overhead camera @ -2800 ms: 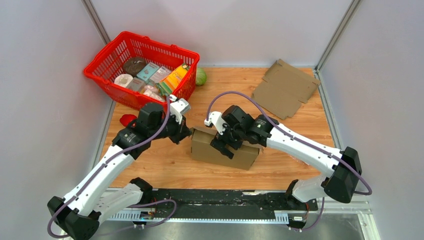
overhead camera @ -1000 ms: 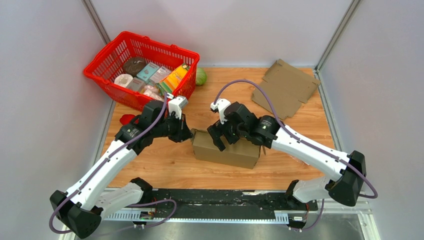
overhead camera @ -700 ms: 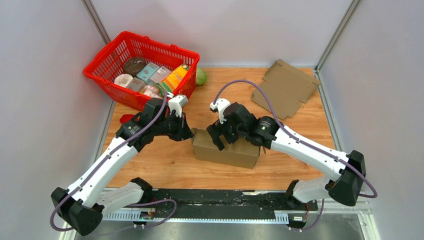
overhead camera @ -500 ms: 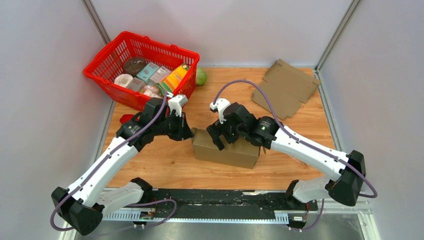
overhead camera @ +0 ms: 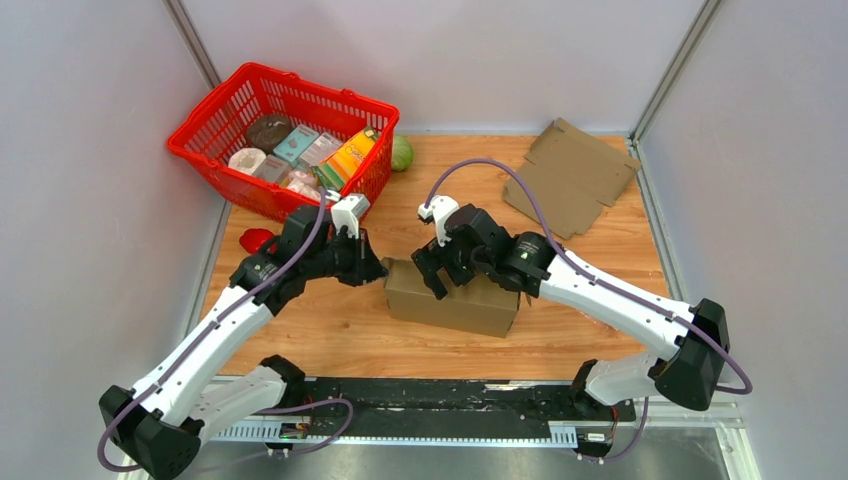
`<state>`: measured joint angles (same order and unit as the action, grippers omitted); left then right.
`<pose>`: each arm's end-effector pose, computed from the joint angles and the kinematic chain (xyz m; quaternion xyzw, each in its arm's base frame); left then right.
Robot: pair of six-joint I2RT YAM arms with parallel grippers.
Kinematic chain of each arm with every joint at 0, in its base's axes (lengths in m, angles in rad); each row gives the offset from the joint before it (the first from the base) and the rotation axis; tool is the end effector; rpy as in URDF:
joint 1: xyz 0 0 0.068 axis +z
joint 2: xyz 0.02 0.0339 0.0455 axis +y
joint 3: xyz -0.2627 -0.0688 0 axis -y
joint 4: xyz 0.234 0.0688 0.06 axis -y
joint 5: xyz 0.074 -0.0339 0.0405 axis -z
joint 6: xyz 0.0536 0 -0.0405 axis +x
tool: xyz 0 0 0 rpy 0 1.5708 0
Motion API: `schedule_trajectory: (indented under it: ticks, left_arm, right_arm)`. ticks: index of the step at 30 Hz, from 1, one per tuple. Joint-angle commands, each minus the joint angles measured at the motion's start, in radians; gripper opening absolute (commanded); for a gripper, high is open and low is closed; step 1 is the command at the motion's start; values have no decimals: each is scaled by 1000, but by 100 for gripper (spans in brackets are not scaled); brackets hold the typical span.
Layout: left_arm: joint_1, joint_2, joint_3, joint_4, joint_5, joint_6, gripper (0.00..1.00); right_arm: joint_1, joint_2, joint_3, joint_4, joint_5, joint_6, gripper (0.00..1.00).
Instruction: Fold the paper box
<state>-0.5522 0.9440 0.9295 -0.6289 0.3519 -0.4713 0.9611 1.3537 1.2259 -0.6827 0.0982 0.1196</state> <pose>0.1608 -0.1208 0.3083 0.1138 0.8767 -0.3521 0.3073 0.1709 0.2355 0.3074 -0.3622 0.8540 0.1516 0.3413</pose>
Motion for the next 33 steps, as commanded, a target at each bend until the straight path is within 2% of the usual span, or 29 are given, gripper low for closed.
schedule_trajectory:
  ticks: [1, 8, 13, 18, 20, 24, 27, 29, 33]
  left_arm:
    - [-12, -17, -52, -29, -10, -12, 0]
    - [-12, -11, -58, -34, -21, -3, 0]
    - [-14, -11, -34, -61, -34, 13, 0]
    - [-14, 6, -11, -71, -25, 22, 0]
    - [-14, 10, -12, -65, -22, 19, 0]
    - [-14, 18, -12, -63, -17, 22, 0]
    - [-14, 15, -12, -64, -16, 22, 0]
    - [-14, 16, -6, -72, -18, 26, 0]
    - [-12, 15, -4, -78, -19, 29, 0]
  right_arm:
    - [4, 19, 15, 2, 34, -3, 100]
    - [1, -47, 87, -93, 75, 112, 100]
    - [-7, -171, 69, -290, 225, 263, 100]
    - [-15, -330, 5, -492, 274, 414, 99]
    - [-22, -382, -22, -514, 302, 469, 95]
    - [-44, -493, -88, -494, 302, 486, 79]
    - [-45, -498, -112, -485, 276, 473, 71]
    - [-45, -495, -137, -479, 264, 474, 70]
    - [-44, -489, -157, -474, 279, 469, 56]
